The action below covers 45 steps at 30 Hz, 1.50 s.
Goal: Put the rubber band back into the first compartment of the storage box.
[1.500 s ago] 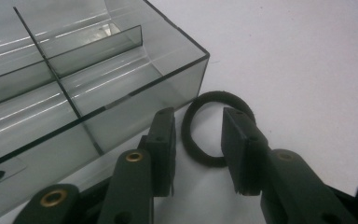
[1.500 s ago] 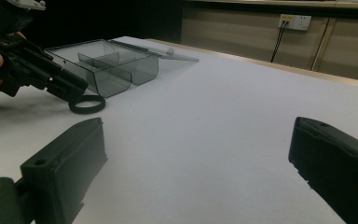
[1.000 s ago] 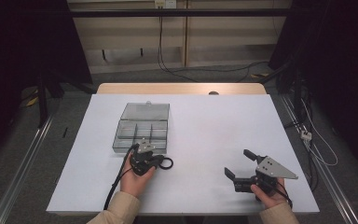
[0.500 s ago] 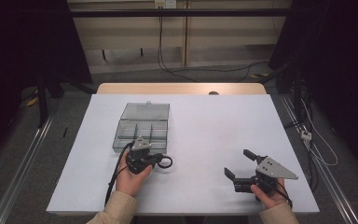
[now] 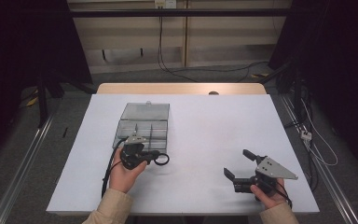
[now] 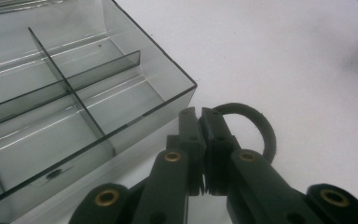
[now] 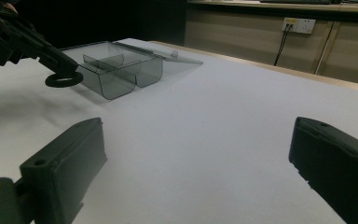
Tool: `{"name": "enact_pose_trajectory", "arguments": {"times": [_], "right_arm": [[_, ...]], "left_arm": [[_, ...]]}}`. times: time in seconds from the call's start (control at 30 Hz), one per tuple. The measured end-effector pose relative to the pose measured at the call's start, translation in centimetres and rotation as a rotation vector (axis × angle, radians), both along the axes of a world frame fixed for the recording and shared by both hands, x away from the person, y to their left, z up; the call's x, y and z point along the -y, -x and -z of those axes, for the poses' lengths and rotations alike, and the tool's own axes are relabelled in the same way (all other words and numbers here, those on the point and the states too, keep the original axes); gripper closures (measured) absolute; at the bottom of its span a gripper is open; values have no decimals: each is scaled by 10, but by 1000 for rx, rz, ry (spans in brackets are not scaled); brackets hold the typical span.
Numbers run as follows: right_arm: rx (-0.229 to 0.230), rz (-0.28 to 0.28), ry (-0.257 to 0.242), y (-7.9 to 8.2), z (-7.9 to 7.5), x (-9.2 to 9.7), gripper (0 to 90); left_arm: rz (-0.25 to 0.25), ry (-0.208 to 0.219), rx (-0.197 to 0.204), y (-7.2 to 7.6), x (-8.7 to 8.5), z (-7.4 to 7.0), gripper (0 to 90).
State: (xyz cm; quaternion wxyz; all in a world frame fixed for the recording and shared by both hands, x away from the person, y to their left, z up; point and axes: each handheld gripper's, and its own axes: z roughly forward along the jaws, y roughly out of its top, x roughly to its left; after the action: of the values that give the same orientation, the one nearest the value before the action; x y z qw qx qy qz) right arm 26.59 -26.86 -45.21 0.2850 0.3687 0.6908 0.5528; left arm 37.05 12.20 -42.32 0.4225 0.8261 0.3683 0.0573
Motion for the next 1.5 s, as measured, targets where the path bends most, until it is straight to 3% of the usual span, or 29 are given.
{"name": "enact_pose_trajectory", "arguments": {"times": [0.3, 0.63, 0.77, 1.37, 1.5], "right_arm": [[0, 1, -5, 0, 0, 1, 34], [1, -8, -3, 0, 0, 0, 34], [1, -10, -4, 0, 0, 0, 34], [-3, -12, -12, 0, 0, 1, 36], [-6, -12, -12, 0, 0, 1, 36]], "left_arm": [[-6, -10, -2, -6, -6, -7, 882], [-44, -12, -2, -14, -19, -17, 883], [-52, 6, -9, -17, -24, -19, 882], [-79, 1, -10, -31, -37, -27, 883], [-85, 16, -11, -35, -41, -29, 883]]}}
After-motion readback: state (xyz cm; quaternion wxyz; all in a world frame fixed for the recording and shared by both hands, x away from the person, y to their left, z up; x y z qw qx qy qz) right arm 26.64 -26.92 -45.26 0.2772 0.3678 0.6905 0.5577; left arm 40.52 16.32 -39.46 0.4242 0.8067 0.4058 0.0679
